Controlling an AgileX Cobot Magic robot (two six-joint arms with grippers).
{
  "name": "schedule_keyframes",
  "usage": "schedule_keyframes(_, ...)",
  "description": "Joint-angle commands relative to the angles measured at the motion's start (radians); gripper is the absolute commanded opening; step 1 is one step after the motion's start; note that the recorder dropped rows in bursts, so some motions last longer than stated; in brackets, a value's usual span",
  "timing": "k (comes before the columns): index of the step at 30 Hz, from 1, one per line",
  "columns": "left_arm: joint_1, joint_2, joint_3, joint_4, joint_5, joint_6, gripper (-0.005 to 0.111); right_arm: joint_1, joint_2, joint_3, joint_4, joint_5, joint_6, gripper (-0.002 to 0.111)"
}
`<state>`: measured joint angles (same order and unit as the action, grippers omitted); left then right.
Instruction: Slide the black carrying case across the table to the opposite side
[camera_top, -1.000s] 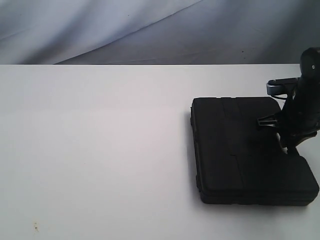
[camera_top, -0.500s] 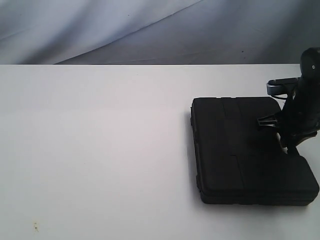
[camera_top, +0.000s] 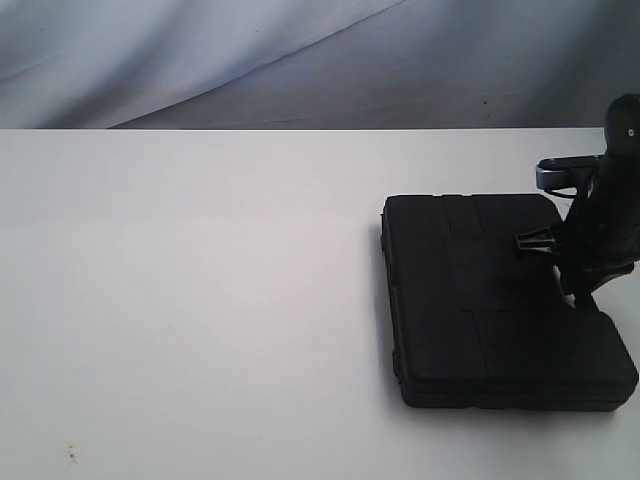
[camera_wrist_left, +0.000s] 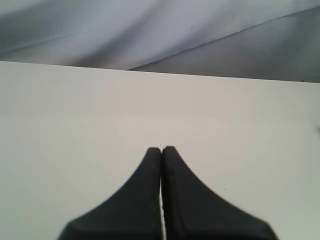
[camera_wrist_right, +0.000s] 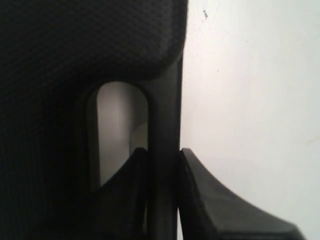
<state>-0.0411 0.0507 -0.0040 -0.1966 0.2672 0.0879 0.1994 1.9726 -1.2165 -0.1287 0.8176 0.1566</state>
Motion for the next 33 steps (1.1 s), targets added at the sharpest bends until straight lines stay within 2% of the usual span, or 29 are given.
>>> schedule_keyframes(1, 0.003, -0.003, 0.004, 0.0, -0.001, -0.001, 0.0, -0.001, -0.013, 0.004, 0.051, -0.044, -0.021, 0.0)
schedule_keyframes(26, 0.003, -0.003, 0.004, 0.0, -0.001, -0.001, 0.0, 0.0, -0.013, 0.004, 0.093, -0.076, -0.036, 0.0)
schedule_keyframes(33, 0.003, -0.003, 0.004, 0.0, -0.001, -0.001, 0.0, 0.0, -0.013, 0.004, 0.119, -0.078, -0.036, 0.015)
